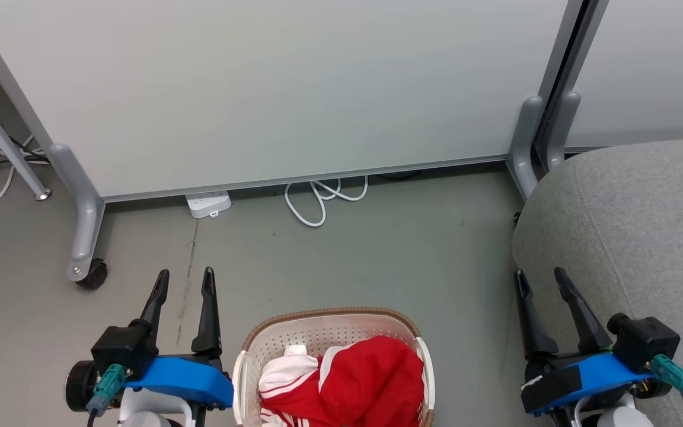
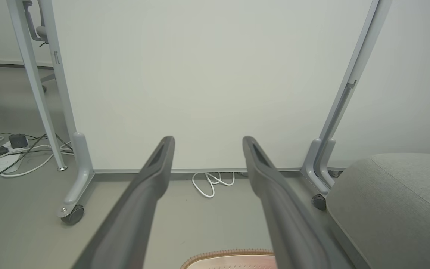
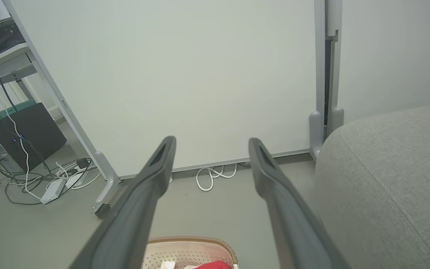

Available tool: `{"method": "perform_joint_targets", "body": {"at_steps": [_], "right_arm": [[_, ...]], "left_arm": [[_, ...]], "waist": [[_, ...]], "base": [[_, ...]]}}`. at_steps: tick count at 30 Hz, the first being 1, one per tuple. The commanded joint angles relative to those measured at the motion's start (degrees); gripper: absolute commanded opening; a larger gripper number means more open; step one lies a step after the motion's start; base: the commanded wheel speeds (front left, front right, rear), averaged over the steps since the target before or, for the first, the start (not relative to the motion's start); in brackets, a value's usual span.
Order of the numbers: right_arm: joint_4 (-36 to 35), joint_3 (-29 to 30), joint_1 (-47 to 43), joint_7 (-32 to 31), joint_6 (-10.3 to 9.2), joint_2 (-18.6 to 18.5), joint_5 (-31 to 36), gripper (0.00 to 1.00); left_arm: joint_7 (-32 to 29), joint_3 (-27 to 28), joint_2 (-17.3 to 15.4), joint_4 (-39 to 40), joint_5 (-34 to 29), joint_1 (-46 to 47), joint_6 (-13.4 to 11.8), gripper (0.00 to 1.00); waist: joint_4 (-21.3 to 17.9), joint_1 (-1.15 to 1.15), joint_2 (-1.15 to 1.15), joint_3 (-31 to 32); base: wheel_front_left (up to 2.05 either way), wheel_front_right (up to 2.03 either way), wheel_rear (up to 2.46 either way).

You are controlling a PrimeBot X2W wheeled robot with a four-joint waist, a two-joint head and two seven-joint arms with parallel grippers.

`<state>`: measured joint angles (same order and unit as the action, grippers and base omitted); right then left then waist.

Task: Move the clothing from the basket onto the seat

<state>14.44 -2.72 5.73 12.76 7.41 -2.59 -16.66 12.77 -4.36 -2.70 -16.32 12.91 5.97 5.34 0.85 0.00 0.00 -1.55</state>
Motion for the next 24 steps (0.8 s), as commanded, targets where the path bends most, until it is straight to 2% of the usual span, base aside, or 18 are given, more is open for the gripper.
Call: {"method": "perform_joint_targets", "body": {"at_steps": [1, 20, 24], "right_arm": [[0.02, -0.05, 0.85, 0.53, 0.12, -0.41, 1.15, 1.00], [1.21, -0.58, 1.08, 2.53, 0.10, -0.45, 8.88, 1.00], [1.50, -0.46, 1.05, 2.55, 0.09, -0.45, 8.89, 1.00]], "left_arm": [[0.53, -0.16, -0.27, 0.04, -1.16, 0.82, 0.11, 1.00], [2.49, -1.08, -0.27, -1.26, -8.61, 1.04, 0.24, 1.00], [2.51, -0.94, -0.27, -1.46, -8.64, 1.02, 0.26, 1.00]], "waist": [[0.03, 0.00, 0.00, -0.01], [0.32, 0.00, 0.00, -0.40], [0.34, 0.00, 0.00, -0.48]], "base": [[0.00, 0.00, 0.00], [0.00, 0.00, 0.00], [0.00, 0.00, 0.00]]}}
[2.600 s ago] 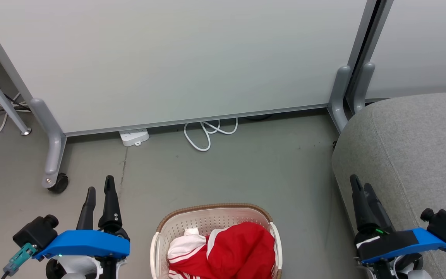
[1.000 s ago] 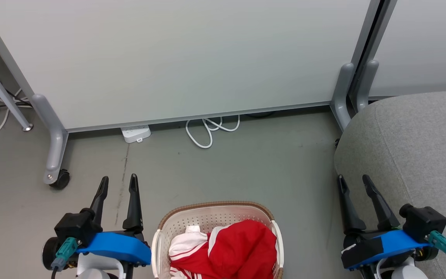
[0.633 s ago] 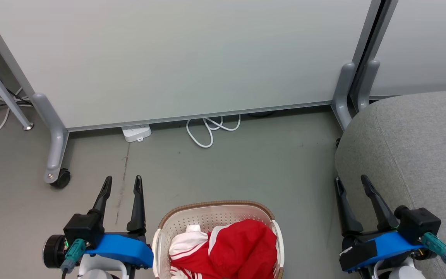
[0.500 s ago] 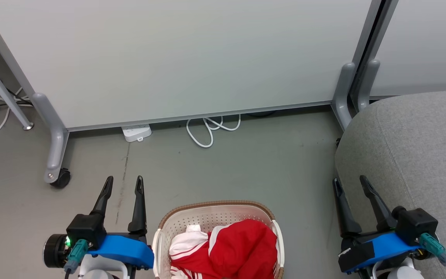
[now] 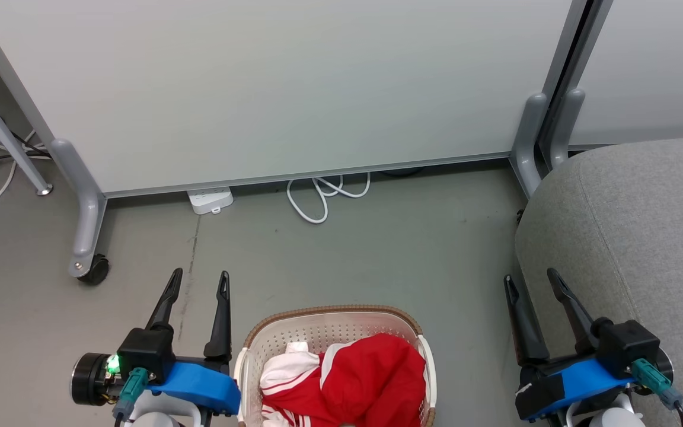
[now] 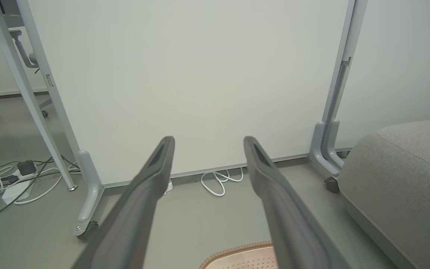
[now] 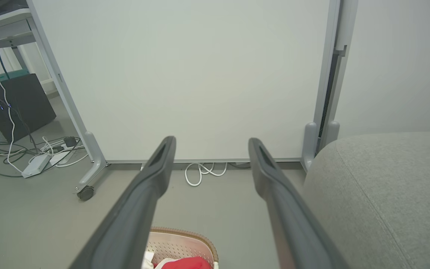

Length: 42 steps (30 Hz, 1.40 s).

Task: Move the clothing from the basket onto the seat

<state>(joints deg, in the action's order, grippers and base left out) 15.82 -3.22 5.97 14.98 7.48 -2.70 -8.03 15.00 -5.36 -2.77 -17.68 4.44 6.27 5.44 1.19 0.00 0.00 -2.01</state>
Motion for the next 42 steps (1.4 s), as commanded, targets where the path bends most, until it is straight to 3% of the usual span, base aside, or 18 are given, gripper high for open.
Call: {"method": "perform_joint_targets", "body": {"at_steps": [1, 15, 22, 29, 42], "right_arm": [[0.19, 0.08, 0.80, 0.32, 0.03, -0.34, 0.22, 1.00], [0.56, 0.24, 1.21, 0.32, 0.03, -0.34, -0.16, 1.00], [-0.11, -0.21, 2.97, 0.32, 0.03, -0.33, 0.07, 1.00], [-1.23, -0.58, 6.77, 0.28, 0.03, -0.32, 0.59, 1.00], [-4.01, -0.75, 14.80, 0.27, 0.03, -0.29, 1.19, 1.00]], "left_arm": [[0.28, 0.11, -0.19, -0.15, -0.18, 0.73, 0.18, 1.00], [0.28, -0.29, -0.18, -0.96, 0.37, 1.71, 0.48, 1.00], [0.27, -3.55, -0.39, -3.87, -1.14, 5.76, 1.55, 1.00], [0.23, -9.79, -2.69, -10.49, -1.90, 13.63, 2.13, 1.00], [0.23, -27.92, -8.86, -25.95, 1.49, 28.32, 2.05, 1.00]], "waist": [[0.00, 0.00, 0.00, -0.01], [0.09, 0.00, 0.00, -1.12], [-0.72, 0.00, 0.00, -4.21], [-3.23, 0.00, 0.00, -10.97], [-8.13, 0.00, 0.00, -25.37]], "base": [[0.00, 0.00, 0.00], [0.00, 0.00, 0.00], [0.00, 0.00, 0.00], [0.00, 0.00, 0.00], [0.00, 0.00, 0.00]]}}
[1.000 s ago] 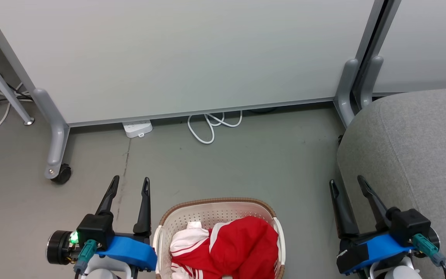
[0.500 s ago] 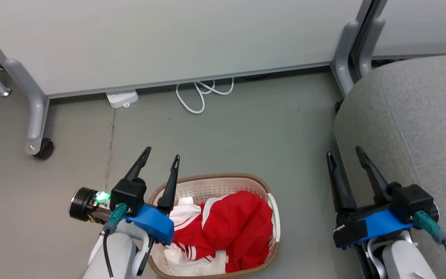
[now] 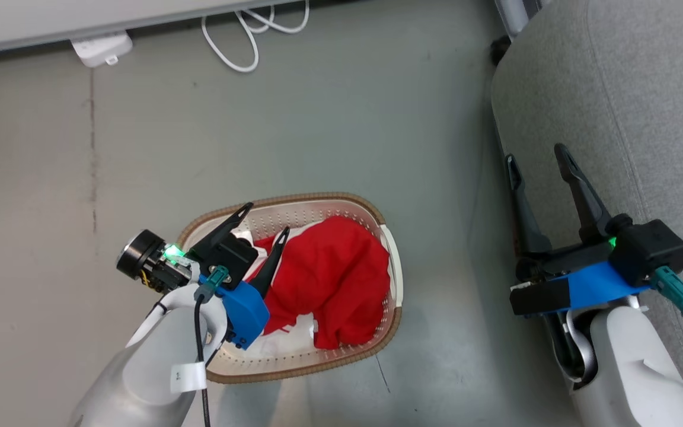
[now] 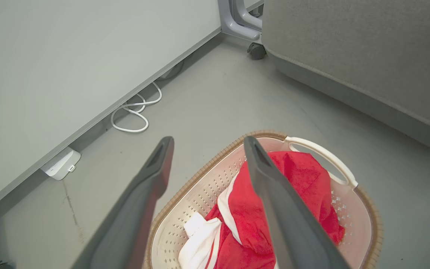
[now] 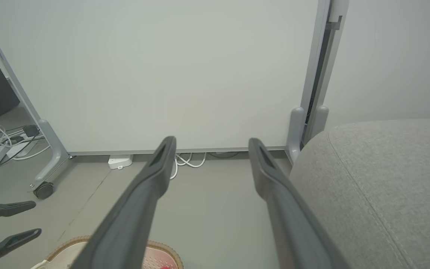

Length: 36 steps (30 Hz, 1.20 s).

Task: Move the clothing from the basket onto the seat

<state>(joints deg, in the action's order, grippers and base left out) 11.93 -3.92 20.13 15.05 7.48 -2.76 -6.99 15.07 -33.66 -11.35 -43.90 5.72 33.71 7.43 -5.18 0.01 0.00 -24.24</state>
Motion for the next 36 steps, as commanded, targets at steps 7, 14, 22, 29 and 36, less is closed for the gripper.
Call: {"method": "perform_joint_targets", "body": {"at_steps": [7, 14, 22, 29, 36], "right_arm": [[-2.03, 0.25, 4.62, 0.20, 0.03, -0.21, 0.79, 1.00], [-3.69, -0.11, 8.01, 0.20, 0.03, -0.20, 1.47, 1.00], [-5.73, 0.38, 10.88, 0.20, 0.03, -0.20, 1.77, 1.00], [-7.46, 0.73, 12.21, 0.20, 0.03, -0.20, 1.90, 1.00], [-9.30, 1.60, 12.97, 0.20, 0.03, -0.20, 1.35, 1.00]], "left_arm": [[0.16, -9.56, -1.97, -8.76, 1.49, 7.79, 0.07, 1.00], [0.16, -19.92, -2.38, -18.82, 2.86, 14.30, 0.06, 1.00], [-2.31, -29.39, -3.18, -26.09, 4.91, 19.87, 0.07, 1.00], [-5.99, -35.38, -4.76, -28.10, 6.37, 23.80, 0.07, 1.00], [-9.23, -37.76, -6.32, -29.07, 7.59, 27.12, 0.07, 1.00]], "waist": [[-3.17, -0.01, 0.00, -11.13], [-4.52, -0.01, 0.00, -18.26], [-6.09, -0.01, 0.00, -24.88], [-7.32, -0.01, 0.00, -29.84], [-8.51, -0.01, 0.00, -33.82]], "base": [[0.00, 0.00, 0.00], [0.00, 0.00, 0.00], [0.00, 0.00, 0.00], [0.00, 0.00, 0.00], [0.00, 0.00, 0.00]]}}
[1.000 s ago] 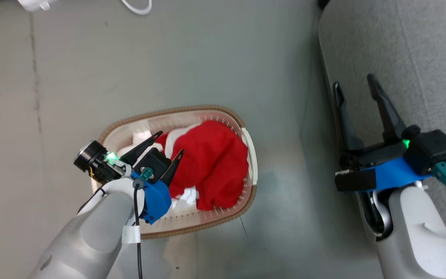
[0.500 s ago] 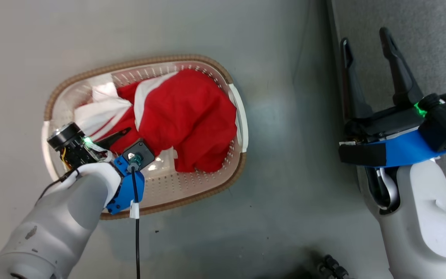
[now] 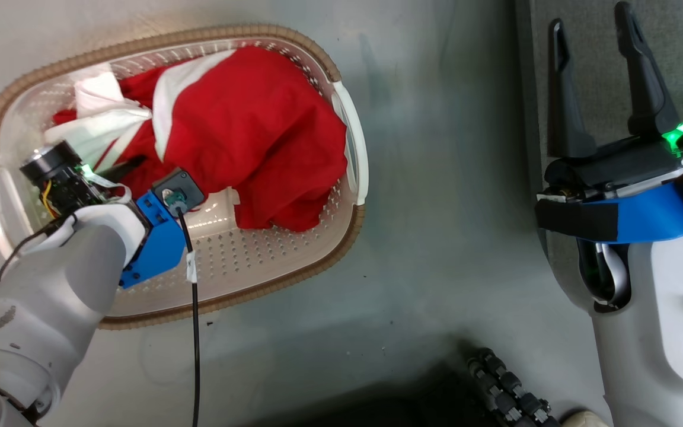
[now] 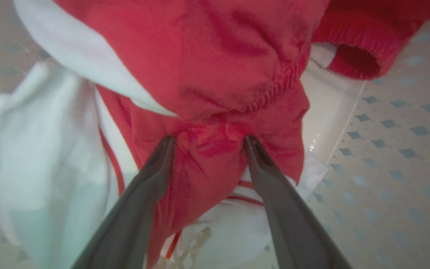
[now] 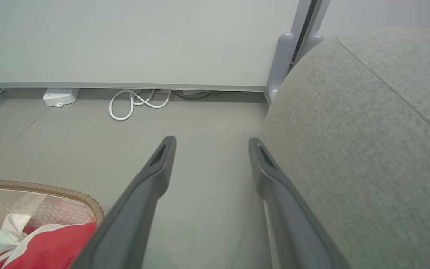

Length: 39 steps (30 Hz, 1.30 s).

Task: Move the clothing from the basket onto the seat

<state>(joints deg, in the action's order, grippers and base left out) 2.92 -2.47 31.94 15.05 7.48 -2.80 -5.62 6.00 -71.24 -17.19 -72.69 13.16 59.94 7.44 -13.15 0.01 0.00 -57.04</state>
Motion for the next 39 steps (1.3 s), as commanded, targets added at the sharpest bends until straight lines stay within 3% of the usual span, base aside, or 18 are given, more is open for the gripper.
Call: {"method": "perform_joint_targets", "body": {"at_steps": [1, 14, 15, 16, 26, 39], "right_arm": [[-0.56, 0.24, 1.04, 0.20, 0.03, -0.16, -0.14, 1.00], [-2.84, 1.47, 0.67, 0.20, 0.02, -0.16, -0.55, 1.00], [-2.83, 1.44, 0.81, 0.20, 0.02, -0.16, -0.57, 1.00], [-2.85, 1.50, 0.94, 0.20, 0.02, -0.16, -0.58, 1.00], [-2.23, 2.19, 0.76, 0.20, 0.03, -0.16, -0.71, 1.00], [-0.37, 2.99, -0.68, 0.20, 0.02, -0.17, 0.18, 1.00]], "left_arm": [[-0.60, -0.42, -0.62, -0.35, 0.23, 1.22, 0.06, 1.00], [-7.13, -1.59, -1.45, -1.22, 1.32, 2.95, 0.06, 0.98], [-7.76, -1.66, -1.45, -1.28, 1.08, 2.79, 0.06, 0.34], [-8.21, -1.73, -1.29, -1.31, 1.05, 2.61, 0.06, 0.00], [-9.42, -1.93, 1.99, -1.05, 2.09, 2.42, 0.07, 0.00], [-5.06, -1.50, 6.80, -0.88, 6.48, -0.91, 0.06, 0.00]], "waist": [[-0.70, -0.01, 0.00, -1.48], [-1.59, -0.01, 0.00, -4.05], [-1.61, -0.01, 0.00, -4.01], [-1.59, -0.01, 0.00, -3.96], [-0.96, -0.01, 0.00, -1.81], [2.17, -0.01, 0.00, 7.35]], "base": [[0.00, 0.00, 0.00], [0.00, 0.00, 0.00], [0.00, 0.00, 0.00], [0.00, 0.00, 0.00], [0.00, 0.00, 0.00], [0.00, 0.00, 0.00]]}}
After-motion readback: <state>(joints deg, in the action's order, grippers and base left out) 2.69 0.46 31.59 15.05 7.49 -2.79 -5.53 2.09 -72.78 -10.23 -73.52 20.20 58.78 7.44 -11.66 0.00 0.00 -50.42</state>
